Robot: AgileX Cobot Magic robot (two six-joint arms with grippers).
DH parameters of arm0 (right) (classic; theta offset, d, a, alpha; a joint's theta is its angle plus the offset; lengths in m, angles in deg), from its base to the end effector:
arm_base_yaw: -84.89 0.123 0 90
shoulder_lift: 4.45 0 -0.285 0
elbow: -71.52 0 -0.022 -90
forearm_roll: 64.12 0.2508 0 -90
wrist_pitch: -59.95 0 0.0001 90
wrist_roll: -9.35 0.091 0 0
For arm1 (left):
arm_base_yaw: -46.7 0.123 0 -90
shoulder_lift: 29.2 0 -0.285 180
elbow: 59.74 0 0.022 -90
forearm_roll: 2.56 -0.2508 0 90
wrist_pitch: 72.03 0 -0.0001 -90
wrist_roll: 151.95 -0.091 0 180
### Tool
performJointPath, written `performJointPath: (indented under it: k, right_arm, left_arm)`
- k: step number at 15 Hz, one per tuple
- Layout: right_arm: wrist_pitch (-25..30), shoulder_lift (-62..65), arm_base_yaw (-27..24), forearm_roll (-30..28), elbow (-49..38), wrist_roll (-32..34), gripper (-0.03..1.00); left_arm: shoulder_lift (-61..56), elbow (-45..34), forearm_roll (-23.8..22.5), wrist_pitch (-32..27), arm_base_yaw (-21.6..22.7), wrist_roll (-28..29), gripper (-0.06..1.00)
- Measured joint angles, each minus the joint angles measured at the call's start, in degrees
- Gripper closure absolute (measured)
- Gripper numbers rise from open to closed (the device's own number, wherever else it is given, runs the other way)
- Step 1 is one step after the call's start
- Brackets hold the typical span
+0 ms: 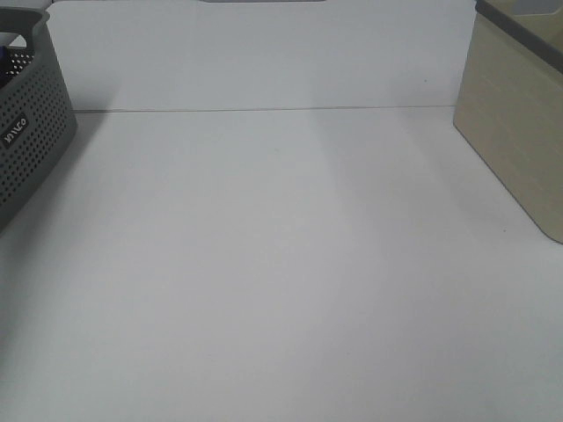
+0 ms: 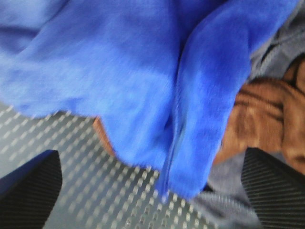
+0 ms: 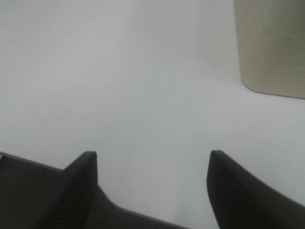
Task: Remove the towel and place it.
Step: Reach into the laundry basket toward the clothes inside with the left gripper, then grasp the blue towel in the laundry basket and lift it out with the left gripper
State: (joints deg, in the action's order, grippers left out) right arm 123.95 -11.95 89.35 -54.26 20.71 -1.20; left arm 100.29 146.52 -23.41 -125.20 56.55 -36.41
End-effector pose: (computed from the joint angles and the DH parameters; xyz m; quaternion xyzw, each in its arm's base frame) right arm -0.0056 0.0136 0.2630 -0.1182 0.8647 0.0602 0.4845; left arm 0.4565 0.1056 0.2282 0.5096 0.8203 0.2521 0.0613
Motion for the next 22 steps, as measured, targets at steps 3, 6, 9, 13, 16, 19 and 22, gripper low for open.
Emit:
performJointPath:
  k: [3, 6, 9, 13, 16, 19, 22]
  right_arm:
    - [0.0, 0.0, 0.0, 0.0, 0.0, 0.0, 0.31]
    - [0.0, 0.0, 0.0, 0.0, 0.0, 0.0, 0.31]
    - [0.0, 0.0, 0.0, 0.0, 0.0, 0.0, 0.31]
    - [0.0, 0.0, 0.0, 0.0, 0.0, 0.0, 0.31]
    - [0.0, 0.0, 0.0, 0.0, 0.0, 0.0, 0.31]
    - [0.0, 0.0, 0.0, 0.0, 0.0, 0.0, 0.31]
    - [0.0, 0.0, 0.0, 0.0, 0.0, 0.0, 0.31]
  left_arm:
    - [3.3, 0.0, -1.7, 1.5, 0.0, -0.2, -0.02]
    - [4.9, 0.0, -3.6, 2.2, 0.1, -0.2, -0.02]
    - [4.9, 0.0, -4.3, 2.2, 1.5, -0.2, 0.02]
    - [4.9, 0.0, -1.0, 2.4, 2.7, -1.7, 0.34]
    - [4.9, 0.0, -0.2, 0.8, 2.7, -1.9, 0.46]
    - [4.9, 0.0, -0.8, -1.3, 2.7, -1.4, 0.69]
    - [4.9, 0.0, -2.2, -1.3, 2.7, 1.2, 0.79]
